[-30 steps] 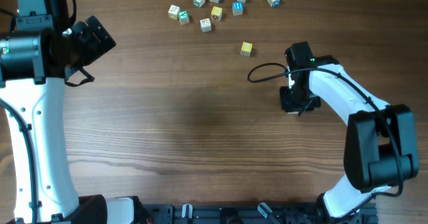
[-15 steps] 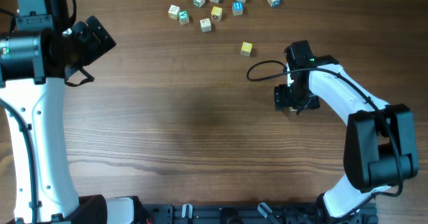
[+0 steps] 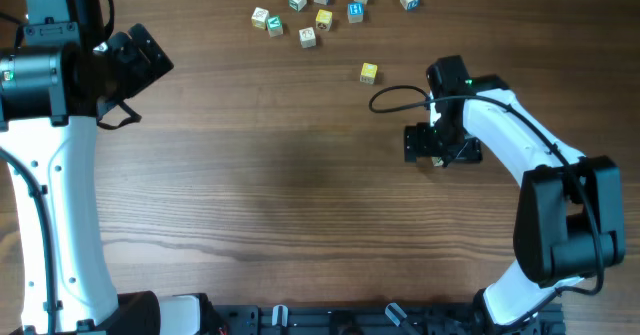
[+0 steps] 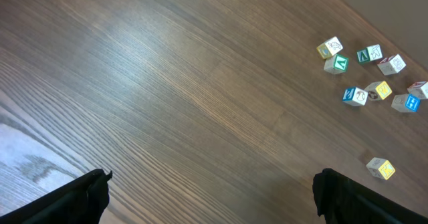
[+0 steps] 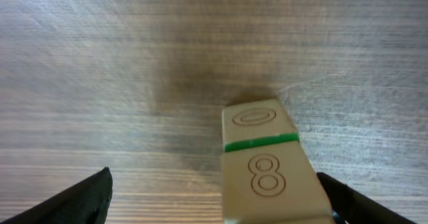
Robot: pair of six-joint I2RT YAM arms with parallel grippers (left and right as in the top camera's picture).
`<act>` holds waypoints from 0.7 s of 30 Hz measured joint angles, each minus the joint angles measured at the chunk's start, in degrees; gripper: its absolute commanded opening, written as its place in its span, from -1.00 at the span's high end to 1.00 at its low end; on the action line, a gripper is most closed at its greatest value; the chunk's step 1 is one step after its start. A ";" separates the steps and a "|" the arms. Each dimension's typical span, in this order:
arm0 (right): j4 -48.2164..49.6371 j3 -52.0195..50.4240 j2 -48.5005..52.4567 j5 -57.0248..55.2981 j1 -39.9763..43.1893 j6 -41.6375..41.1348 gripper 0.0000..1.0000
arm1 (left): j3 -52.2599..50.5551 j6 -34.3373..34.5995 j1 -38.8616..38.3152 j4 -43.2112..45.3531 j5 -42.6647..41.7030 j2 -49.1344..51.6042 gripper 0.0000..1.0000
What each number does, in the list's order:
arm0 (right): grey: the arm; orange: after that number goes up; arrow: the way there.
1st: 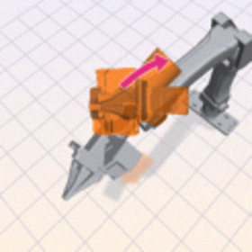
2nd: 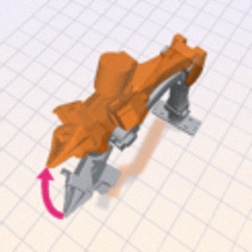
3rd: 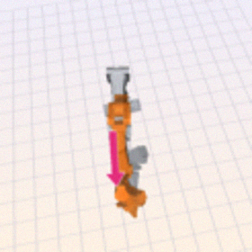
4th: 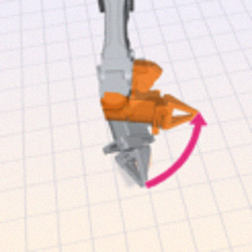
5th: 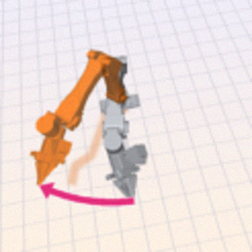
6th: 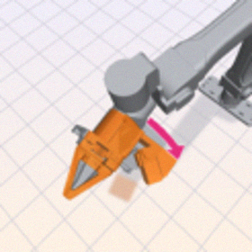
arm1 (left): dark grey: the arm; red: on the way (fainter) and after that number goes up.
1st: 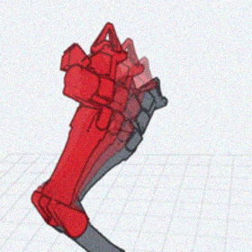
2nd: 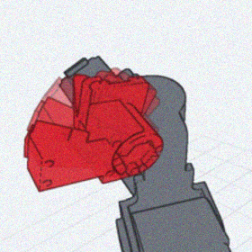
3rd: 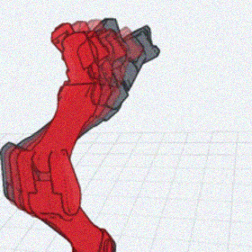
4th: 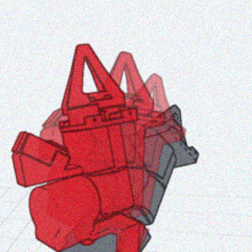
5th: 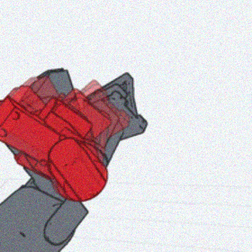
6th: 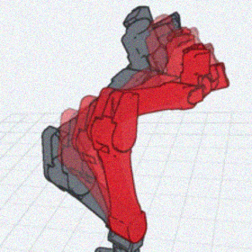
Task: Form a tower
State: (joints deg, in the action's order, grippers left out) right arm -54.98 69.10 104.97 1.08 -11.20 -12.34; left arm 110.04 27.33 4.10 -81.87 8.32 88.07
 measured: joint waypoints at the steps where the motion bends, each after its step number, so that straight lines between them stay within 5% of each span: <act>1: -1.38 1.68 0.00 0.15 0.00 -0.66 -0.99 | 0.00 0.00 0.00 -0.02 0.00 0.00 -1.00; 6: -11.21 10.95 -0.11 0.11 0.15 -12.28 -1.00 | -0.02 0.00 0.00 0.00 0.00 0.00 -1.00; 11: -24.65 11.89 -0.24 0.00 6.19 -47.47 -0.99 | -0.02 -0.02 0.00 0.00 0.00 0.00 -1.00; 17: -22.69 11.89 -0.26 0.72 6.86 -59.36 -0.99 | -0.02 -0.02 0.00 0.00 0.00 0.00 -1.00; 21: -18.40 11.89 -0.26 1.99 6.86 -58.53 -0.99 | -0.02 0.00 0.00 -0.02 -0.02 0.00 -1.00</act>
State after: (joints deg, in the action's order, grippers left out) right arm -73.38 80.99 104.71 3.07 -4.34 -70.87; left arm 110.02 27.33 4.10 -81.89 8.29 88.07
